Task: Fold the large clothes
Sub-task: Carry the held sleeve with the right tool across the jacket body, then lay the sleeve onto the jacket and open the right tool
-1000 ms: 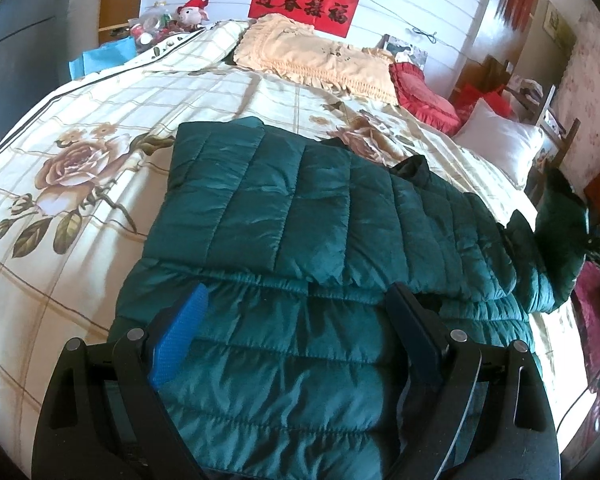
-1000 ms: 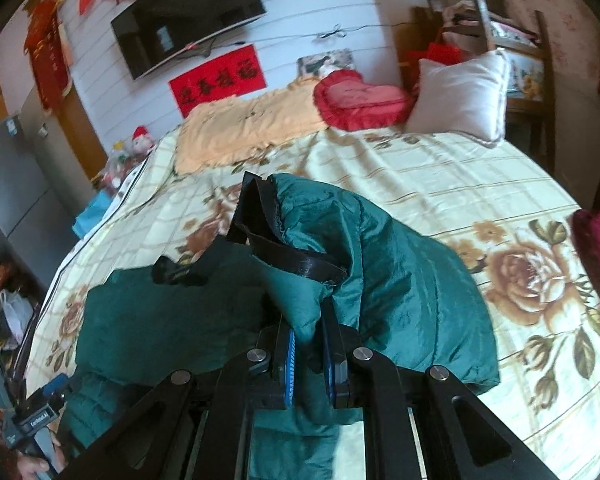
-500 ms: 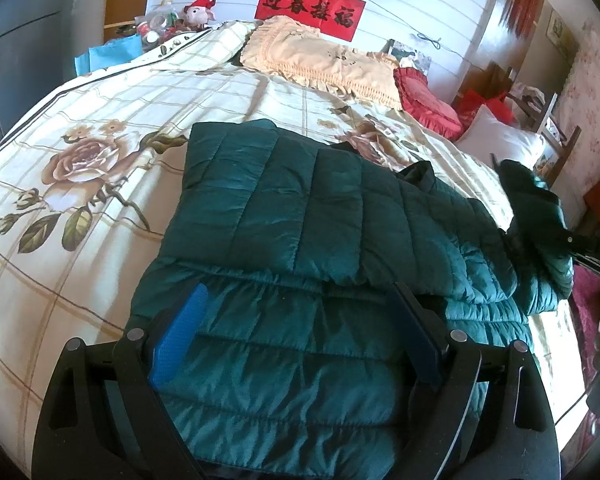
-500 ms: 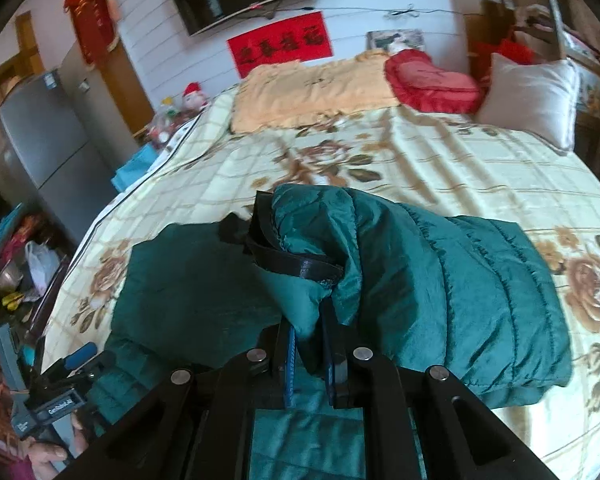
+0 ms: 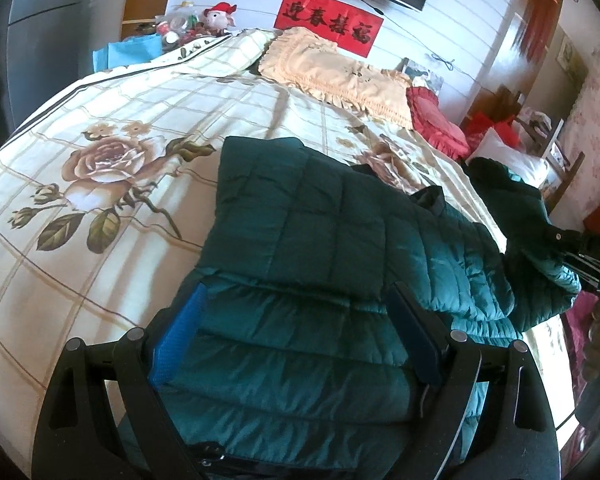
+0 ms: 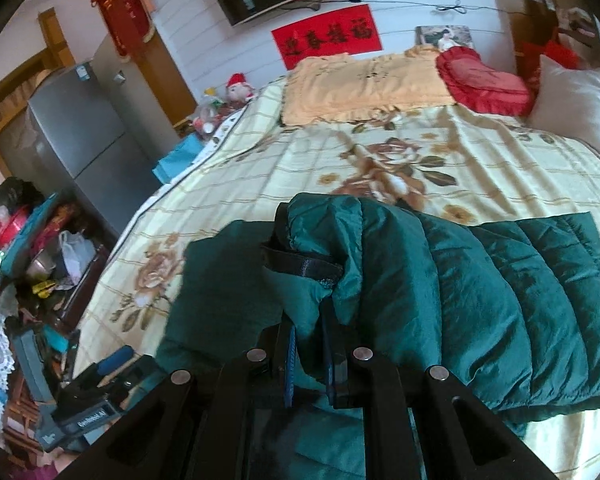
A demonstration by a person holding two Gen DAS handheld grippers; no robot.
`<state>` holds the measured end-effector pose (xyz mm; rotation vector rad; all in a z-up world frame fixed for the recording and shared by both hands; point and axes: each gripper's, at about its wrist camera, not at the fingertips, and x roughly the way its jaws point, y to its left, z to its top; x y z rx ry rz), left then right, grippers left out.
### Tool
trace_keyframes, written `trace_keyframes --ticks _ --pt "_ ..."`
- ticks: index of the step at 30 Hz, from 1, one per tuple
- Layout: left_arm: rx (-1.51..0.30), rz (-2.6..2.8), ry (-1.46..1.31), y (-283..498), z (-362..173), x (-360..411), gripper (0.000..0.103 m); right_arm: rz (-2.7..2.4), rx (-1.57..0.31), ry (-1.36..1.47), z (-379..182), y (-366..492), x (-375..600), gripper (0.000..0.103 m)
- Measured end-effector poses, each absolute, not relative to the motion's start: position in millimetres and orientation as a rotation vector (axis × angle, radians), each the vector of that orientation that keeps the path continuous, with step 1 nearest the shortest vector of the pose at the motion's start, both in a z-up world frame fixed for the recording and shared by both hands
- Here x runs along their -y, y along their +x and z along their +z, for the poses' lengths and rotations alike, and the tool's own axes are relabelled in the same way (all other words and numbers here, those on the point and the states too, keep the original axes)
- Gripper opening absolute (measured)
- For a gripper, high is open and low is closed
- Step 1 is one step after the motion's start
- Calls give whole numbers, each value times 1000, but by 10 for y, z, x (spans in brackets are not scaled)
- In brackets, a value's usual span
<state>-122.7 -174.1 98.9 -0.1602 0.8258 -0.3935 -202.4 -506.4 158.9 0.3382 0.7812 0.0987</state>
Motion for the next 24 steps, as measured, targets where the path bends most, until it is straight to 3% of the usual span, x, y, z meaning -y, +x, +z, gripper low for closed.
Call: trace_keyframes --ticks 14,24 --pt "-824 -370 -187 -1222 1013 1530 91 249 -829 399 1530 -1633 4459 11" --pt "-845 -358 -198 -1195 937 1478 91 328 -918 479 1103 -1302 4166 11"
